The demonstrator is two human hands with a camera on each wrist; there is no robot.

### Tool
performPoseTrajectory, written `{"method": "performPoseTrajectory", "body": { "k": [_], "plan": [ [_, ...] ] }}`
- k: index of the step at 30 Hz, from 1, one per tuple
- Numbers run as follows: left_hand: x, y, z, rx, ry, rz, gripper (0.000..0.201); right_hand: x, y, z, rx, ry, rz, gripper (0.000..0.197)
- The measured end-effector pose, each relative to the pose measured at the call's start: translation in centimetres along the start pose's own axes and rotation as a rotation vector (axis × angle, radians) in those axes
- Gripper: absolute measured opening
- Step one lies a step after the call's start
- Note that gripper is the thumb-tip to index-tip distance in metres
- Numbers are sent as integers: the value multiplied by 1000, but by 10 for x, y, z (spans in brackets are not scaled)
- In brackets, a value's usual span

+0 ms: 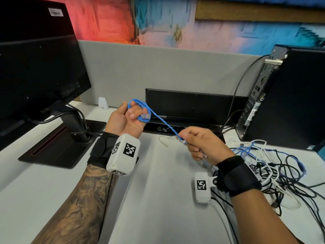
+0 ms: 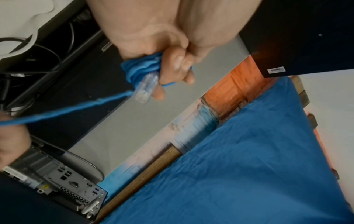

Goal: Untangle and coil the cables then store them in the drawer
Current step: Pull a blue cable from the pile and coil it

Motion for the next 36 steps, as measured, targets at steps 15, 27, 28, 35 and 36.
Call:
{"method": "performPoseTrajectory", "body": {
  "k": [15, 27, 28, 35, 36],
  "plan": [
    [-10, 5, -17, 24, 69, -174, 27, 9, -1, 0, -139, 164, 49, 9],
    [50, 21, -34, 120, -1172, -163, 34, 40, 6, -5, -275, 208, 328, 22],
    [53, 23, -34, 144, -1297, -203, 33, 41, 7, -6, -272, 244, 332, 22],
    [55, 22, -28, 264, -1574, -330, 23, 45, 12, -12, -231, 347, 313, 24],
    [54, 22, -28, 263, -1580, -347, 22, 46, 13, -13, -225, 344, 313, 21]
  ]
}}
Point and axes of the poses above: each hand's wrist, its own y-axis away from the middle knuckle, its own z-axis out of the back of the hand, x = y × z, the point moved 2 cm from there along -y, towards the middle knuckle, and after that the axes turned 1 degree about y, right-handed, at the moved point
